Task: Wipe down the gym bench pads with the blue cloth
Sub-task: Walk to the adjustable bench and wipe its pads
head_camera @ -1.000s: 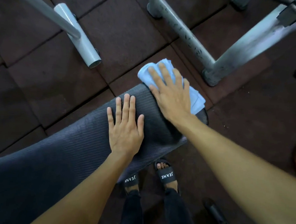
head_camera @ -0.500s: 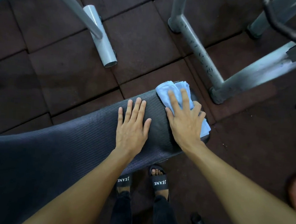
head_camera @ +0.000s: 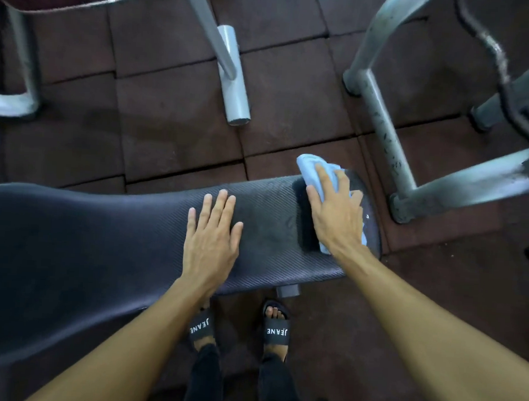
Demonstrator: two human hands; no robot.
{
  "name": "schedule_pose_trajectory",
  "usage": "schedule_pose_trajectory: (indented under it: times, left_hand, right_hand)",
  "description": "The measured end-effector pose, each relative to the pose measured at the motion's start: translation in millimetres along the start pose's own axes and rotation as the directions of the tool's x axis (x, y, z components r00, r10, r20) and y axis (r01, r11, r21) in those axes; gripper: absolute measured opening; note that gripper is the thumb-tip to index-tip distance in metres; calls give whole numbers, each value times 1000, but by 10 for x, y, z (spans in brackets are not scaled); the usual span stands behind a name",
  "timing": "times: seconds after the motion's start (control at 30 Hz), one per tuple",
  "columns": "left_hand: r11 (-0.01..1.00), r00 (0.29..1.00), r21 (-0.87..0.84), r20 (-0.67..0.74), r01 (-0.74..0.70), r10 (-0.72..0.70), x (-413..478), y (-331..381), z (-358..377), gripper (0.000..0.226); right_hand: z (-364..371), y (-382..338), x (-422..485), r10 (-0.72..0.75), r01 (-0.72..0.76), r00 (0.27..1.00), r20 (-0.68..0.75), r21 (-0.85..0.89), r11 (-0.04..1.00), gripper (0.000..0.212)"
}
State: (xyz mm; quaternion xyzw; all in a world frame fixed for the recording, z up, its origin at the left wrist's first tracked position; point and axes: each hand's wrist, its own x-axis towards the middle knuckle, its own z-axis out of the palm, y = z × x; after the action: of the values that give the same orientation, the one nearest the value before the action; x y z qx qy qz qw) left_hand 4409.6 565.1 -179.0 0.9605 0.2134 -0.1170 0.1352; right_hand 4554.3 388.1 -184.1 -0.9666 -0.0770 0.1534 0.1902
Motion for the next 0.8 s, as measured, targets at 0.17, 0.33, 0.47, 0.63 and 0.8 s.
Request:
schedule_pose_trajectory:
  times: [0.17,0.33,0.47,0.63,0.8]
  left_hand:
    - [968,972,-112,-44,224,-230,-398,-483,-843,55]
    - [886,890,-195,-101,420,-444,-1165,-1329,-1751,55]
    - [784,786,-230,-108,576,-609,-2044,-2225,-2378,56]
    - [655,640,-285,-155,700,-752,-3291,-3363,-3022,56]
    - [504,491,-418,-147,756,-859,-4630,-4490,-3465,56]
  right_hand:
    - [-297,-1057,-470,-162,132,972,171,176,975,46]
    - [-464,-2456,-1224,-353,272,878,324,269,924,44]
    - [-414,-3678,-2107,-531,440,748,399,301,846,43]
    - [-184,-5052,-3446,-662,585,569,488,326,743,45]
    - [216,-6317,-4938,-765,673,375,524,414,613,43]
